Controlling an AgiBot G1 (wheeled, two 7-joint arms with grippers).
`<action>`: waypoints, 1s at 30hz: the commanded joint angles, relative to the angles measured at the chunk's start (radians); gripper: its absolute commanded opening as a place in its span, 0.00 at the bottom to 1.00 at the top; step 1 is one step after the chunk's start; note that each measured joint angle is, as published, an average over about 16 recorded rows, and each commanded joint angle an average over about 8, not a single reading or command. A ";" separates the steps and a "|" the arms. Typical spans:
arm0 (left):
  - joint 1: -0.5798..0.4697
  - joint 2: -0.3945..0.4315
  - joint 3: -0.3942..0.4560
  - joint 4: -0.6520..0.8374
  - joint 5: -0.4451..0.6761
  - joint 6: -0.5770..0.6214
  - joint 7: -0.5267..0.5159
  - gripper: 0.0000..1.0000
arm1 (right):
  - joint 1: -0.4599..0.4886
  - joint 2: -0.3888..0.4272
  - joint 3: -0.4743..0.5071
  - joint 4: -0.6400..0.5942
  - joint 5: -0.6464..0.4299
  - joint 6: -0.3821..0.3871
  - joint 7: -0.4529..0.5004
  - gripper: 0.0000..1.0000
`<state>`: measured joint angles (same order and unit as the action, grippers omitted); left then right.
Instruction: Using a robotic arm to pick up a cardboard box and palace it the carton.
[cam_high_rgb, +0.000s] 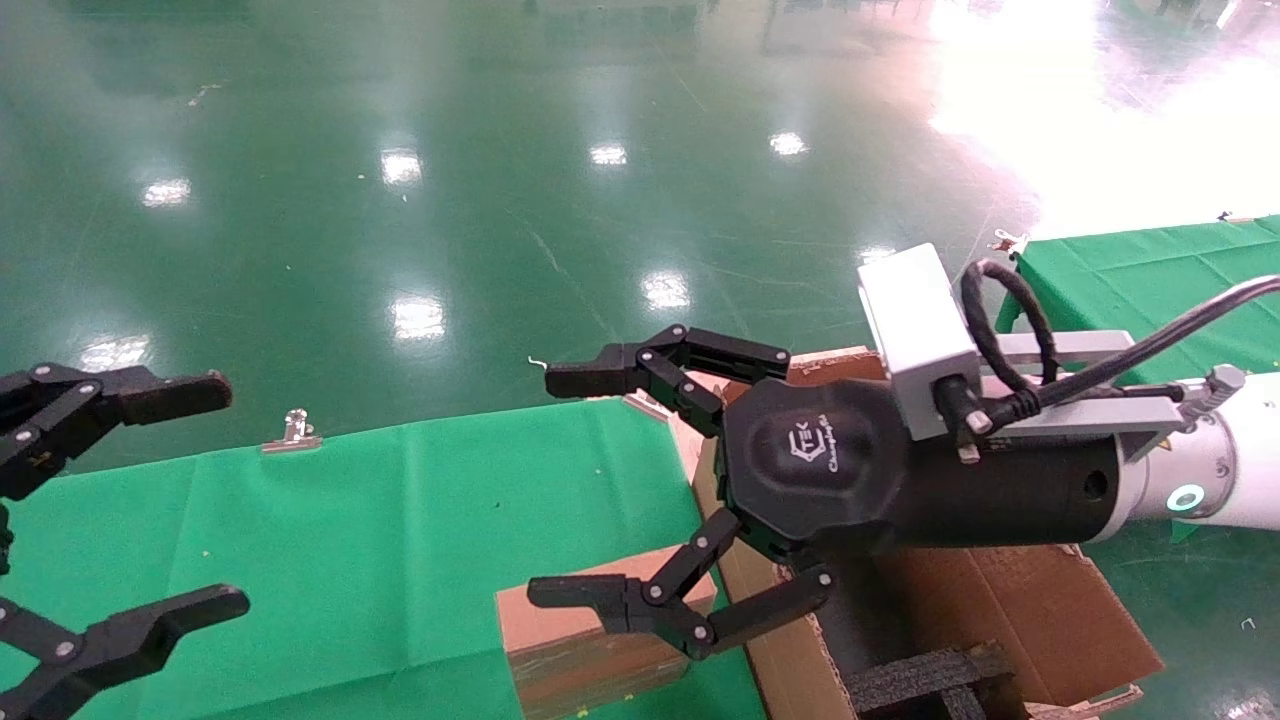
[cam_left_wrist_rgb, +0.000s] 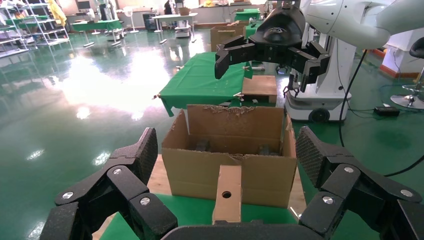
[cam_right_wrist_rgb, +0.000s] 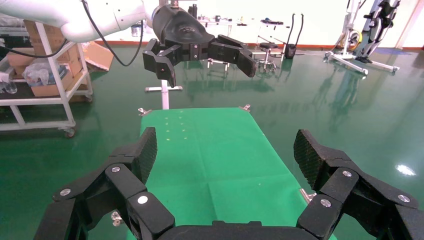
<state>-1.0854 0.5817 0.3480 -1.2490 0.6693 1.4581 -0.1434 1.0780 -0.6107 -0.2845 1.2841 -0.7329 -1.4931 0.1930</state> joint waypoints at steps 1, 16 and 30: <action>0.000 0.000 0.000 0.000 0.000 0.000 0.000 1.00 | 0.000 0.000 0.000 0.000 0.000 0.000 0.000 1.00; 0.000 0.000 0.000 0.000 0.000 0.000 0.000 0.88 | 0.000 0.000 0.000 0.000 0.000 0.000 0.000 1.00; 0.000 0.000 0.000 0.000 0.000 0.000 0.000 0.00 | 0.000 0.002 -0.001 0.000 -0.004 -0.001 0.000 1.00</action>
<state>-1.0854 0.5817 0.3480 -1.2490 0.6692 1.4581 -0.1434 1.0869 -0.6067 -0.2942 1.2839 -0.7556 -1.4976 0.1973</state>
